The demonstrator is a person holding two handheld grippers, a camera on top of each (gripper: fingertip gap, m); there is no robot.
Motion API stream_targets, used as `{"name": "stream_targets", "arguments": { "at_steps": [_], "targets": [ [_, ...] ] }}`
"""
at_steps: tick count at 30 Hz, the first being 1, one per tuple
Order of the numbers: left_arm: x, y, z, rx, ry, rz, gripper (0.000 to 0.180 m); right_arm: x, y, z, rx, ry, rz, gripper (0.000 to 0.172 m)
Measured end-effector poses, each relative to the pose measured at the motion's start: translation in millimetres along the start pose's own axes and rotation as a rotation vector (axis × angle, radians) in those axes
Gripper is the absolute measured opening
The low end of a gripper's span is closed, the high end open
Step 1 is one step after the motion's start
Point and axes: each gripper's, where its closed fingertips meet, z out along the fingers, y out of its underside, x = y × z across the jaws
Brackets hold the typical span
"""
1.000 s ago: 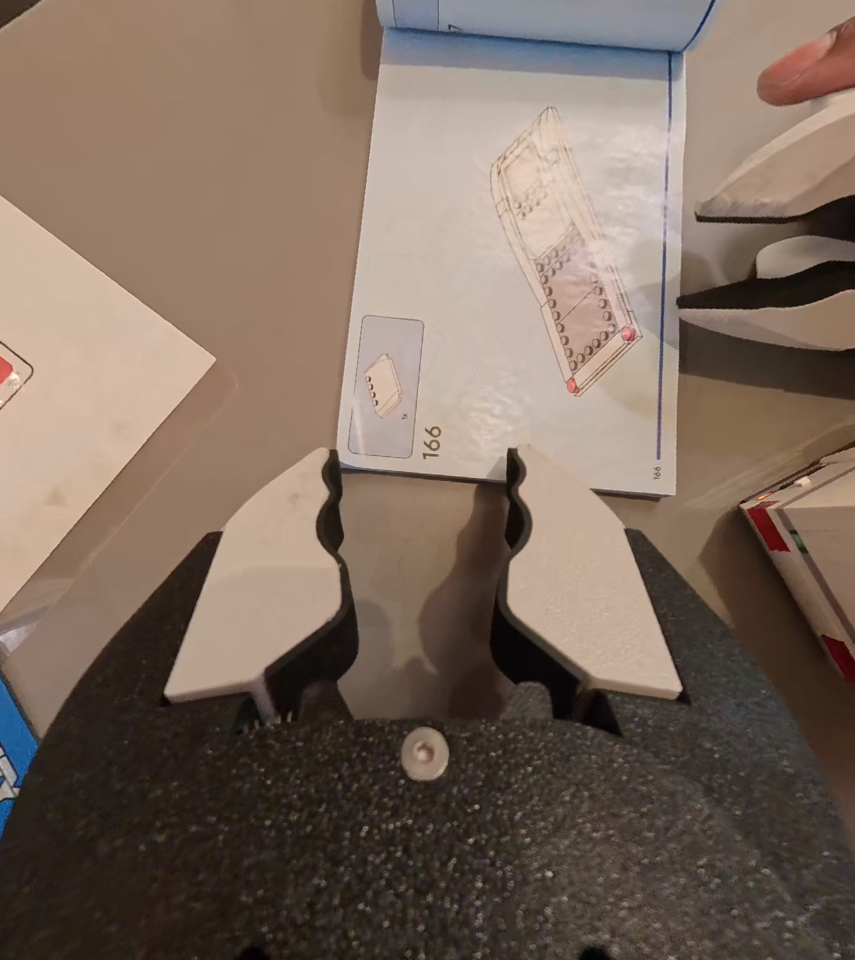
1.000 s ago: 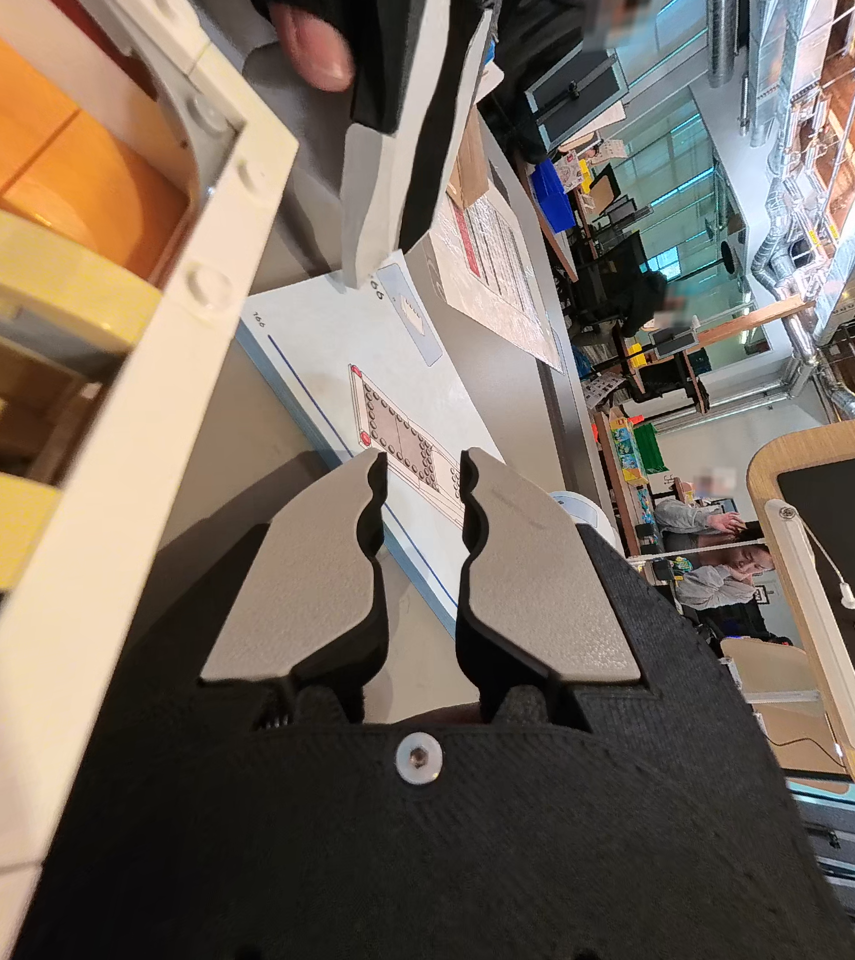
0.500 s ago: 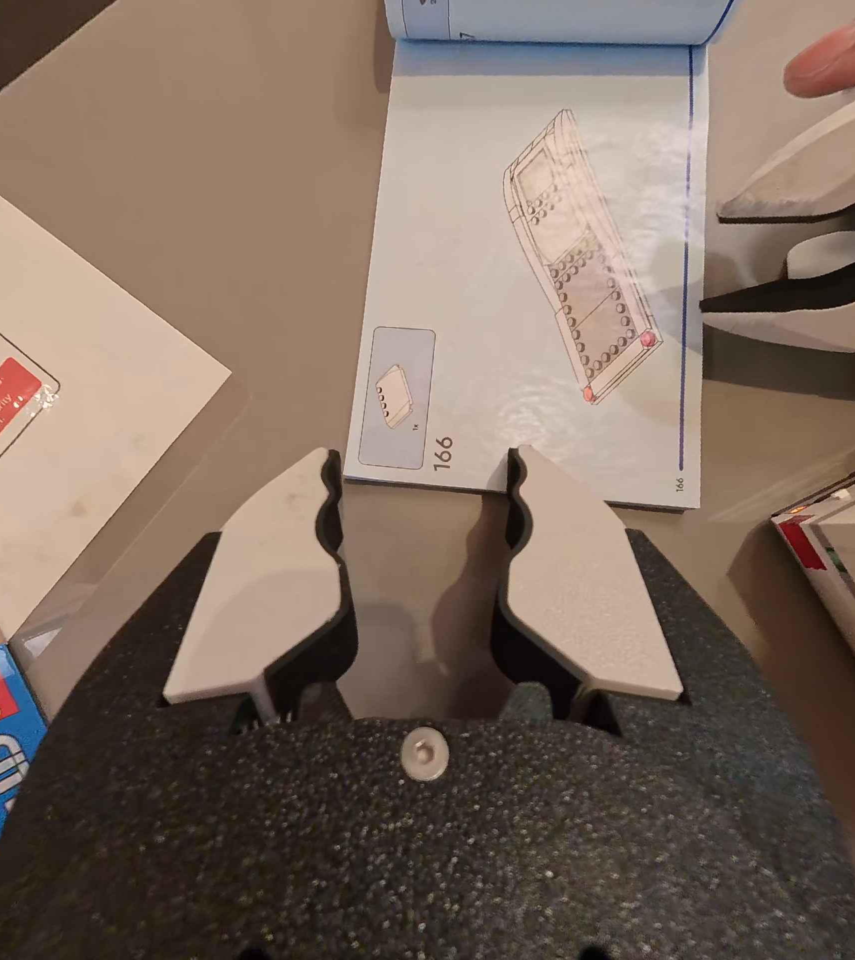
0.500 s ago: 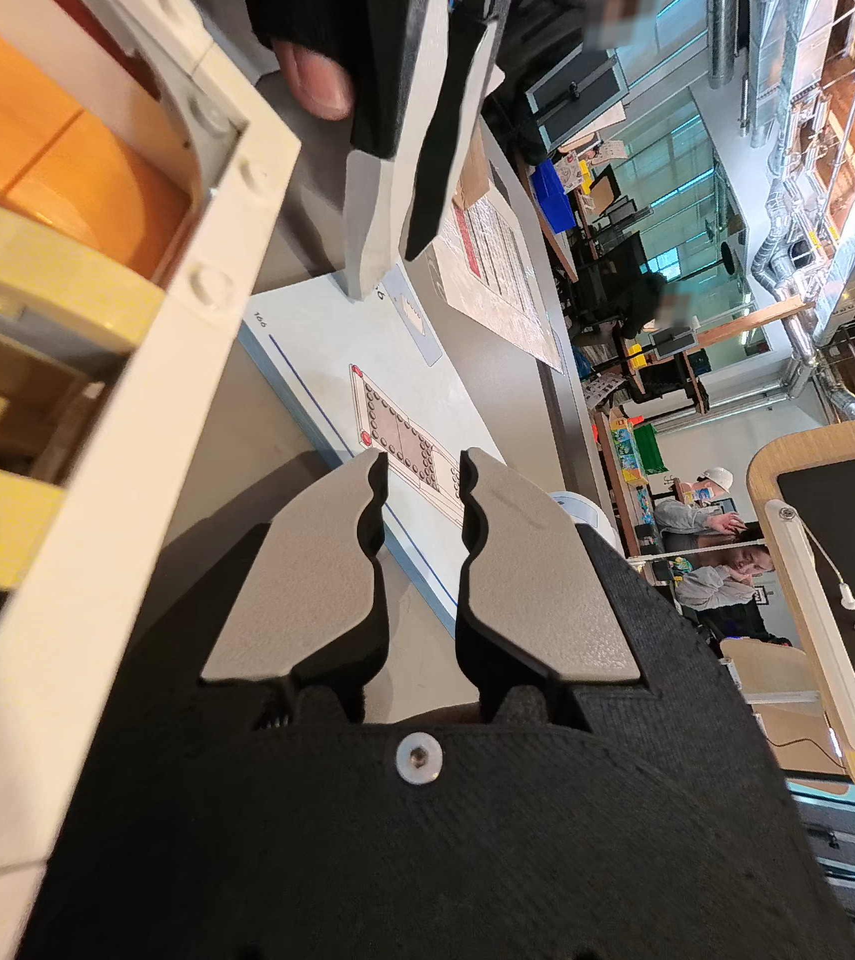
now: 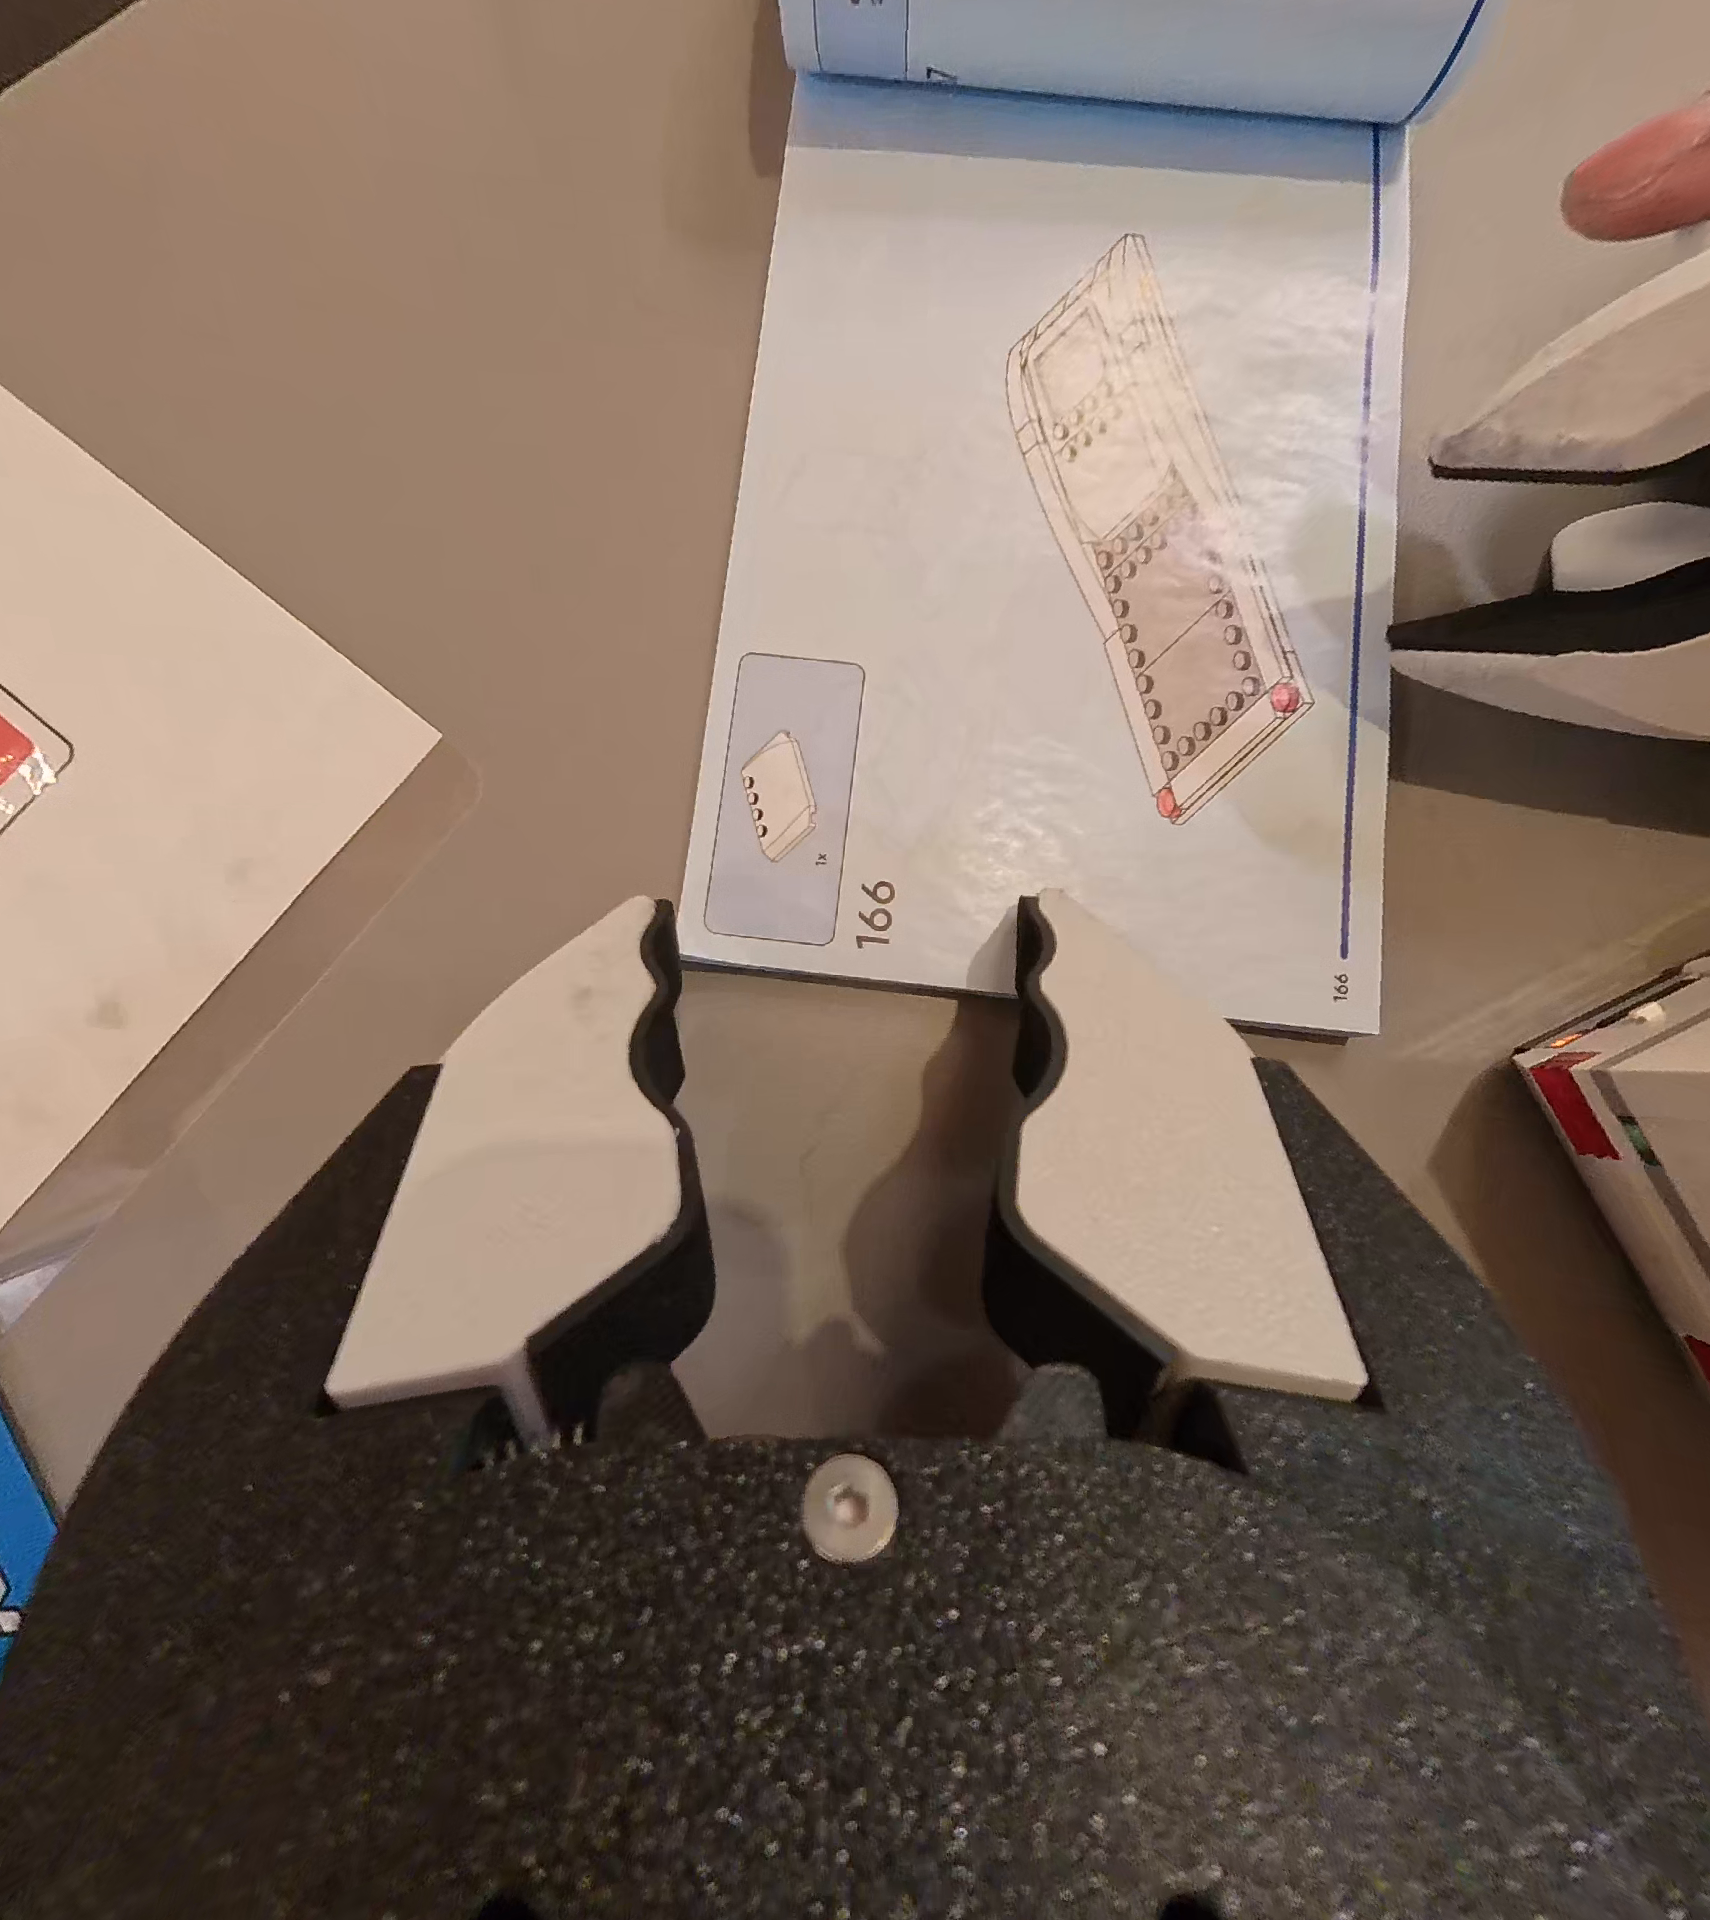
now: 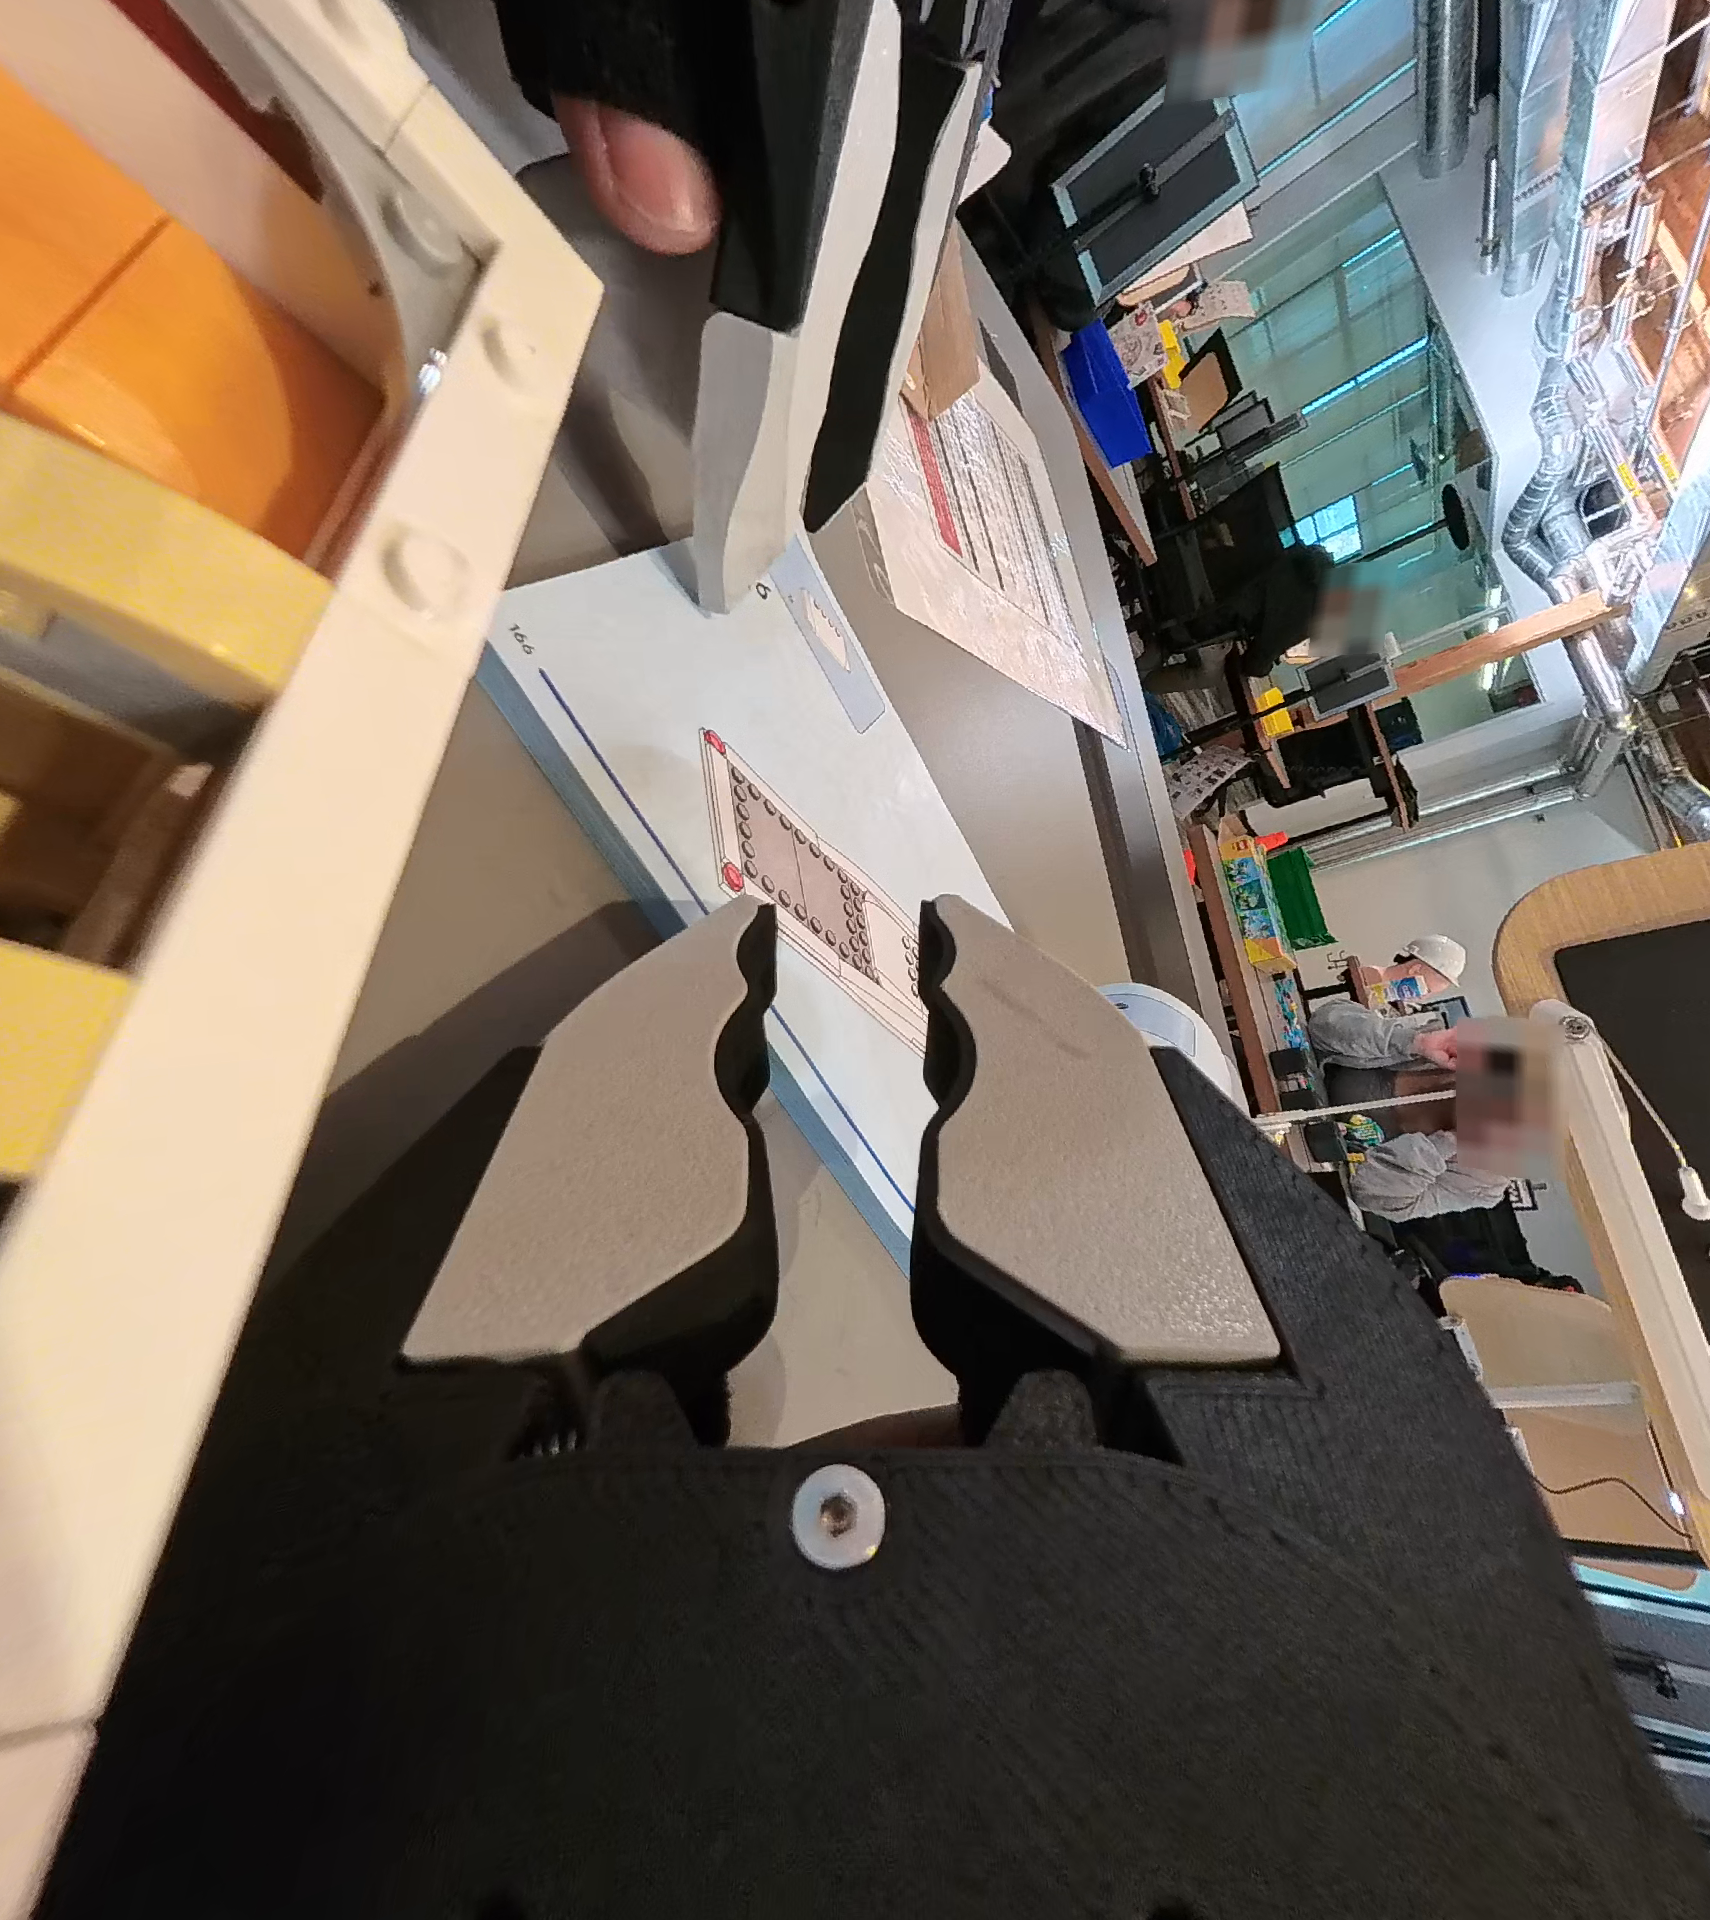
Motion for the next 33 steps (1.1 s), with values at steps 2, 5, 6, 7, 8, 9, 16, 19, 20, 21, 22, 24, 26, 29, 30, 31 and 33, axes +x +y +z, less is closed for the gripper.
{"name": "stream_targets", "arguments": {
  "at_steps": [2,5,6,7,8,9,16,19,20,21,22,24,26,29,30,31,33],
  "targets": [
    [0.1,-0.3,-0.3,0.001,0.0,0.001,0.062,0.0,0.0,0.0,0.0,0.0,0.0,0.026],
    [1.3,-0.5,-0.9,0.0,0.001,0.01,0.062,0.0,-0.1,0.1,0.0,0.0,0.0,0.026],
    [1.8,-1.1,-1.3,0.002,0.003,0.012,0.062,-0.1,-0.1,0.1,0.0,0.0,0.0,0.026],
    [2.4,-1.7,-1.8,0.006,0.006,0.013,0.062,-0.1,-0.1,0.1,0.0,0.0,0.0,0.026],
    [3.0,-2.3,-2.4,0.01,0.01,0.01,0.062,0.0,-0.1,0.1,0.0,0.0,0.0,0.026],
    [3.4,-2.9,-2.9,0.014,0.016,0.005,0.062,0.0,-0.2,0.2,0.0,0.0,0.0,0.026],
    [1.4,-4.6,-5.0,0.043,0.078,-0.144,0.059,-0.1,-0.4,0.3,0.001,0.002,-0.001,0.026],
    [-0.1,-7.3,-7.9,0.068,0.102,-0.196,0.053,-0.1,-0.5,0.2,0.001,0.002,-0.001,0.026],
    [-0.7,-8.5,-8.9,0.078,0.11,-0.214,0.05,-0.1,-0.6,0.3,0.001,0.002,-0.001,0.026],
    [-1.7,-9.4,-9.9,0.088,0.116,-0.231,0.048,-0.2,-0.5,0.3,0.001,0.002,-0.001,0.026],
    [-3.3,-9.6,-10.3,0.093,0.116,-0.246,0.046,-0.1,-0.5,0.4,0.001,0.001,-0.001,0.026],
    [-7.2,-8.4,-10.4,0.095,0.108,-0.268,0.041,-0.2,-0.6,0.4,0.001,0.002,-0.001,0.026],
    [-10.1,-6.9,-9.4,0.093,0.097,-0.28,0.036,-0.2,-0.6,0.4,0.001,0.002,-0.001,0.026],
    [-11.9,-6.1,-8.0,0.093,0.089,-0.289,0.029,-0.3,-0.6,0.3,0.001,0.002,-0.002,0.026],
    [-12.5,-5.9,-7.5,0.094,0.086,-0.292,0.026,-0.2,-0.5,0.4,0.001,0.002,-0.002,0.026],
    [-13.3,-5.9,-7.4,0.096,0.083,-0.296,0.022,-0.2,-0.5,0.4,0.001,0.002,-0.002,0.026],
    [-15.8,-5.9,-7.9,0.105,0.074,-0.303,0.011,-0.2,-0.7,0.3,0.002,0.003,-0.002,0.026]
  ]
}}
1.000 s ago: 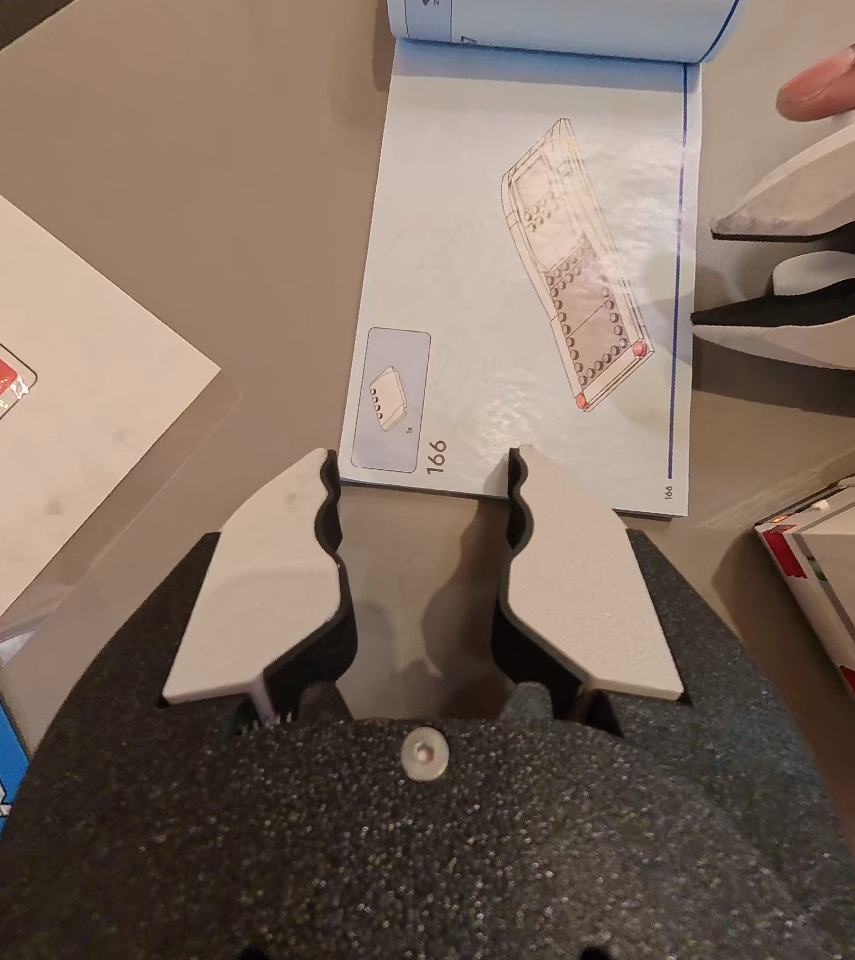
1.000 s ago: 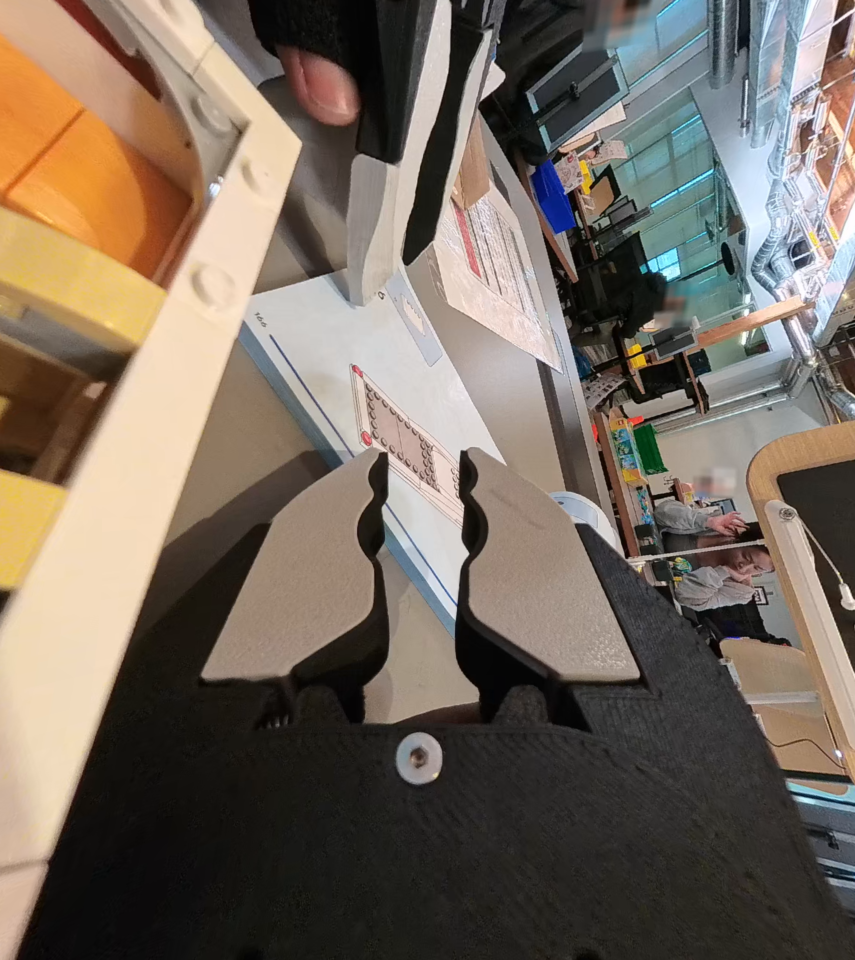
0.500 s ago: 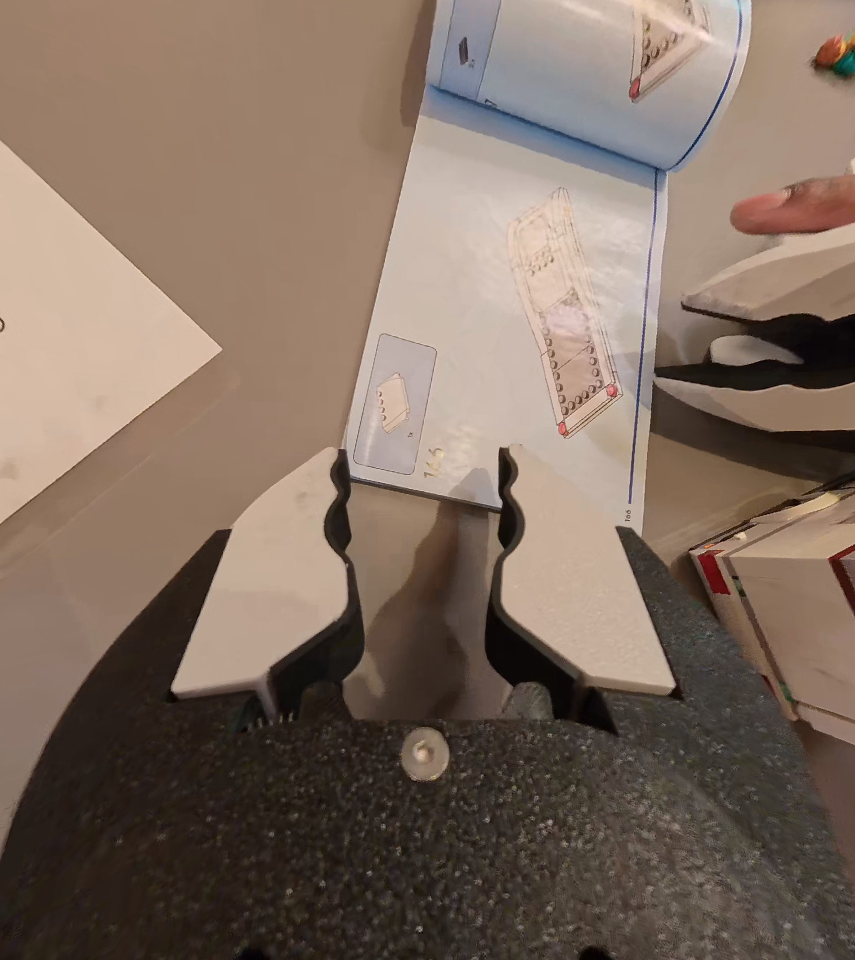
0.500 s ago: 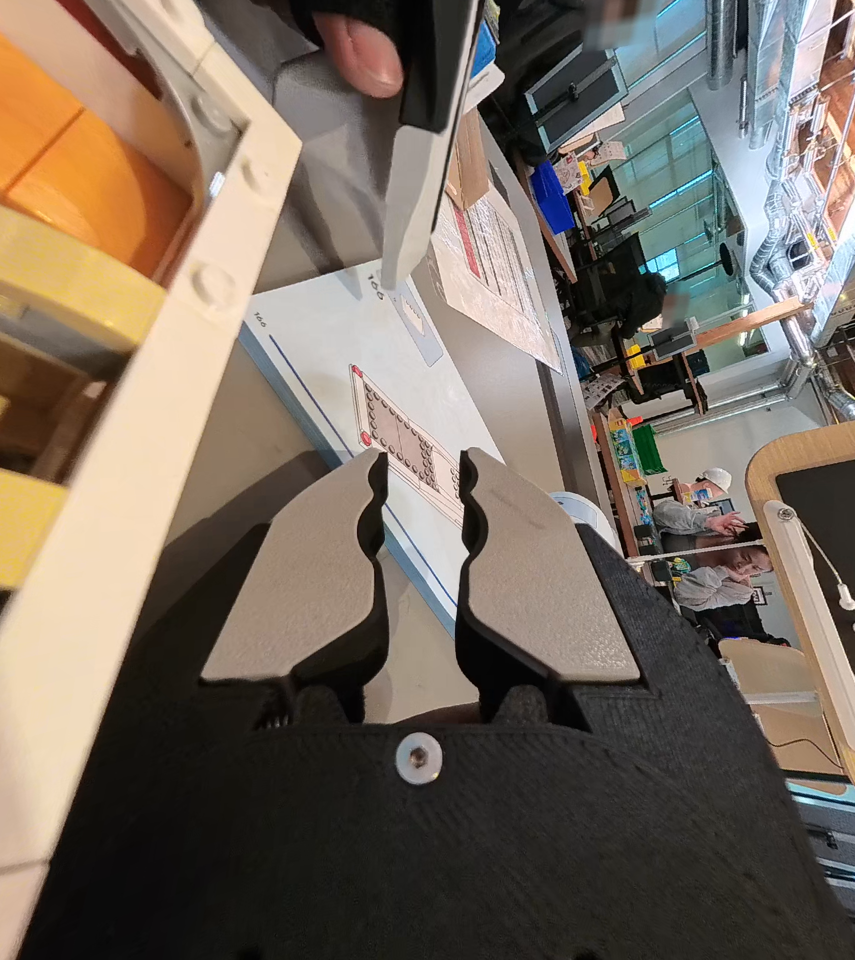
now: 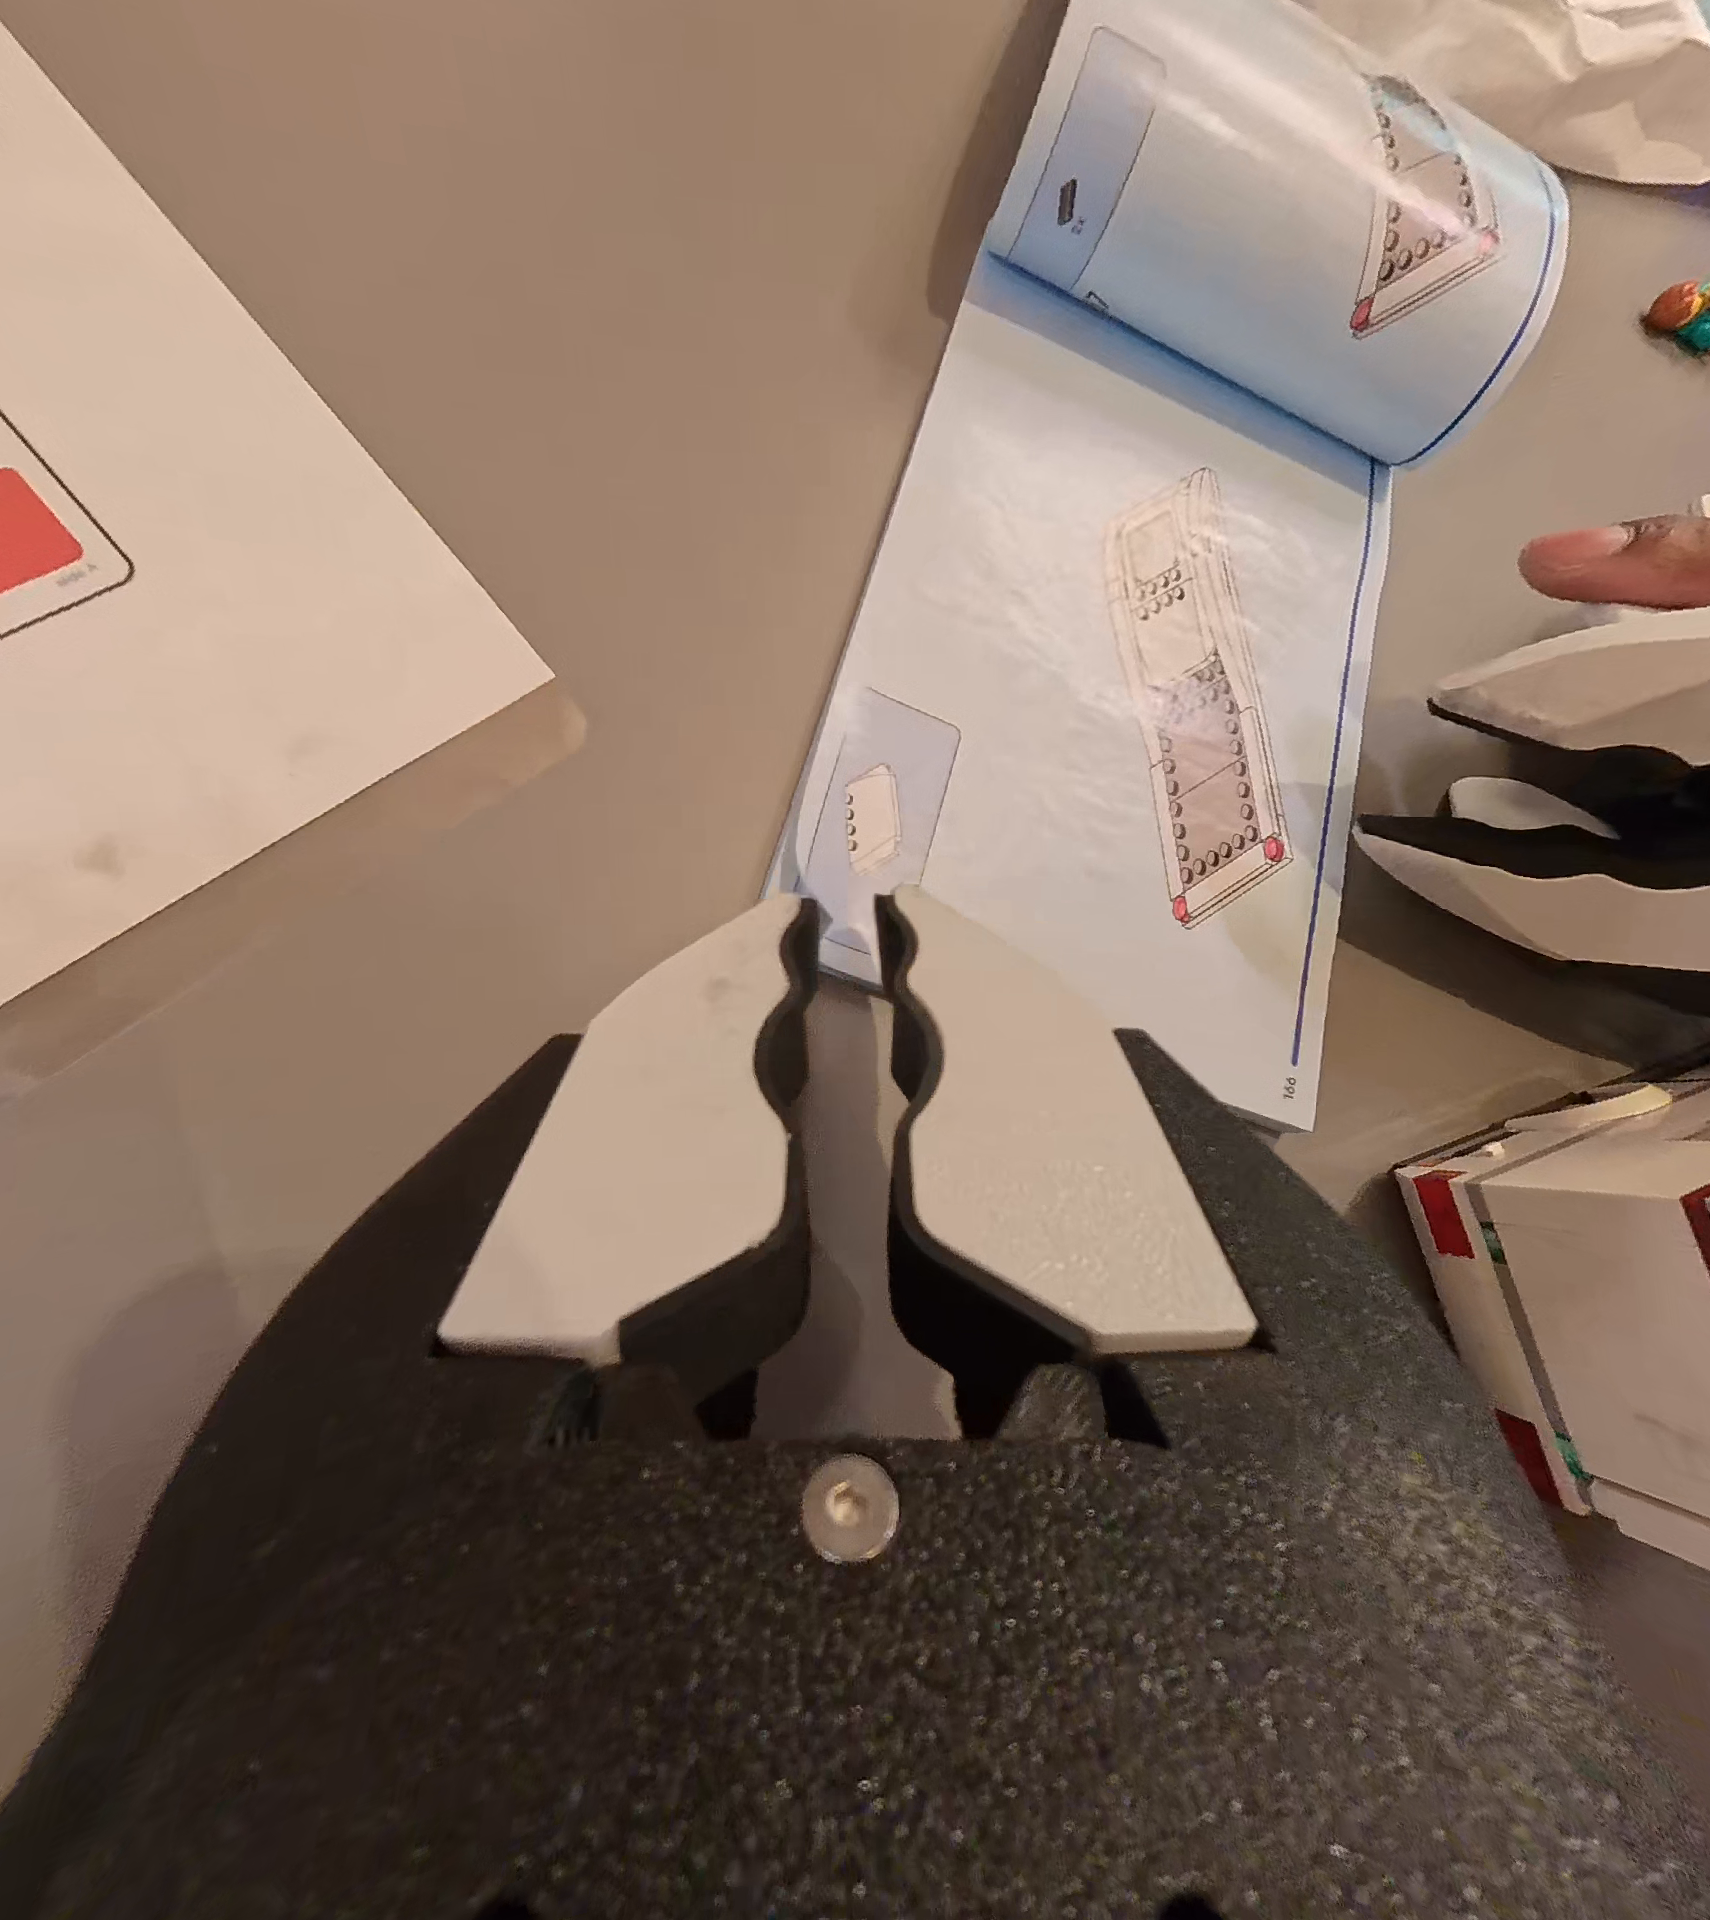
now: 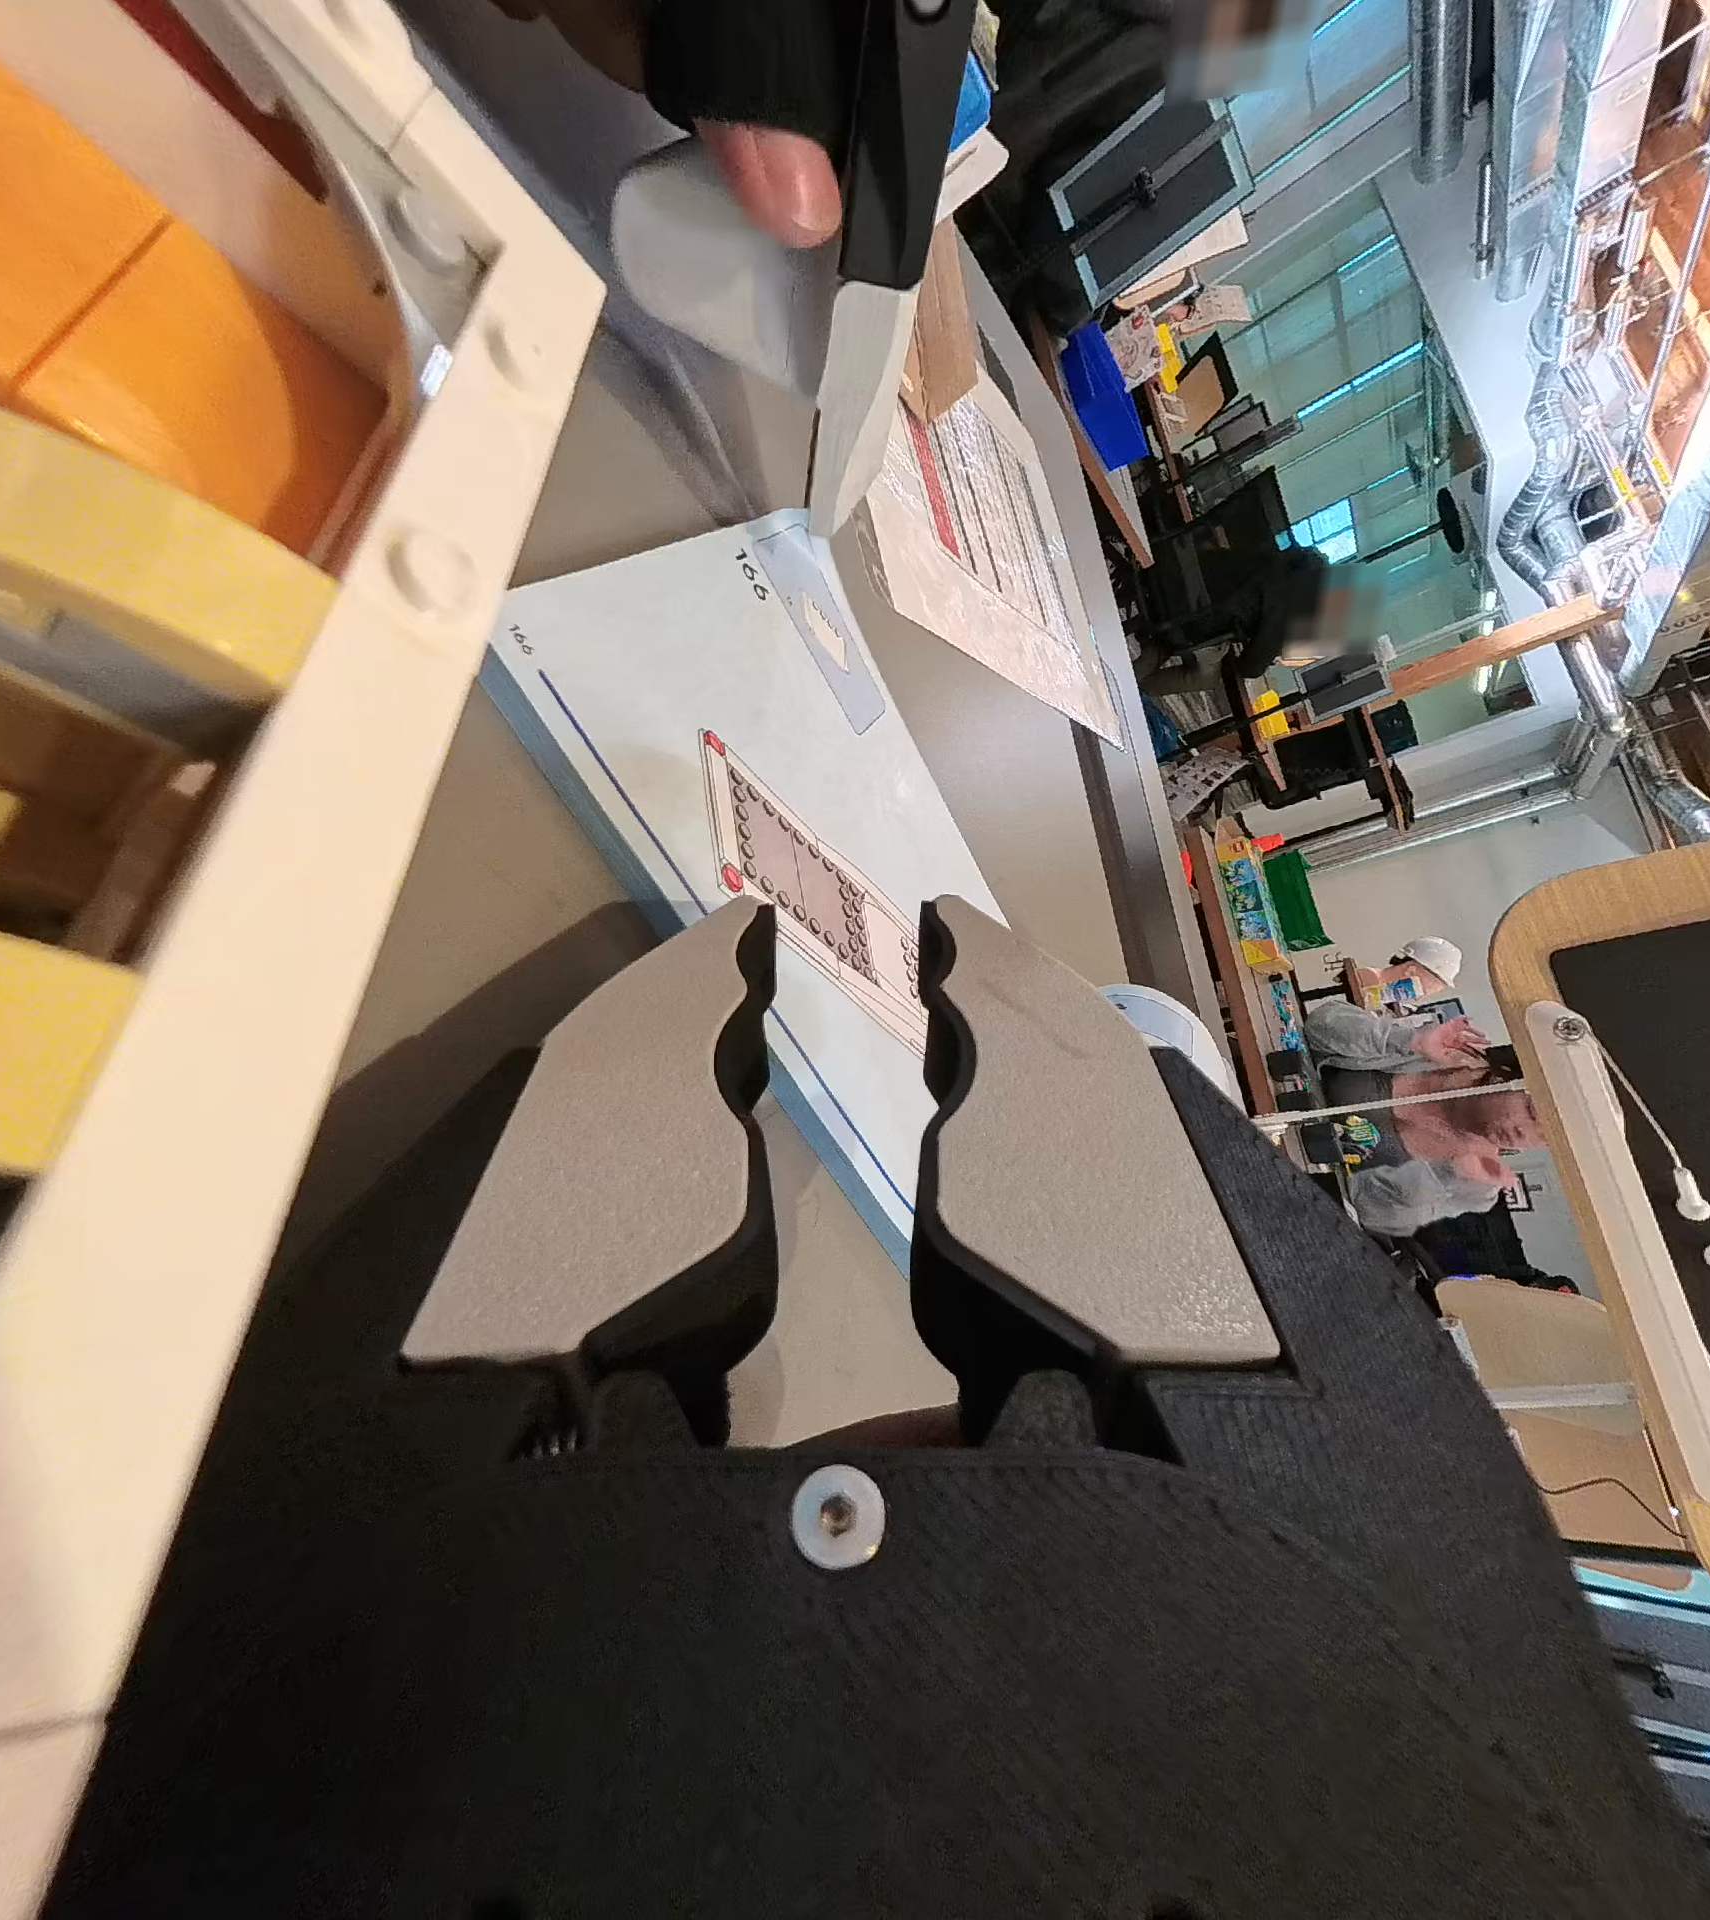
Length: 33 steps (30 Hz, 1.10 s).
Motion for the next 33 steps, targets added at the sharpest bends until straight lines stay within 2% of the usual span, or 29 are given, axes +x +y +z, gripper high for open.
{"name": "stream_targets", "arguments": {
  "at_steps": [2,10,16,25,33],
  "targets": [
    [-2.9,-1.2,-1.5,0.011,-0.011,-0.007,0.001,0.3,-0.1,-0.1,0.002,0.002,-0.001,0.026],
    [-4.4,-9.6,-7.1,0.071,-0.002,-0.037,0.0,-0.1,-1.4,-1.3,0.018,-0.013,0.008,0.029],
    [3.2,-25.3,-12.1,0.185,0.116,-0.158,0.0,-2.1,-5.3,-3.2,0.052,-0.036,0.008,0.033],
    [14.6,-51.9,-21.4,0.376,0.313,-0.362,0.0,-16.7,-26.0,-14.5,0.197,-0.146,-0.008,0.042],
    [21.3,-64.9,-26.9,0.468,0.394,-0.424,0.0,-11.5,-25.5,-2.6,0.154,-0.104,-0.003,0.041]
  ]
}}
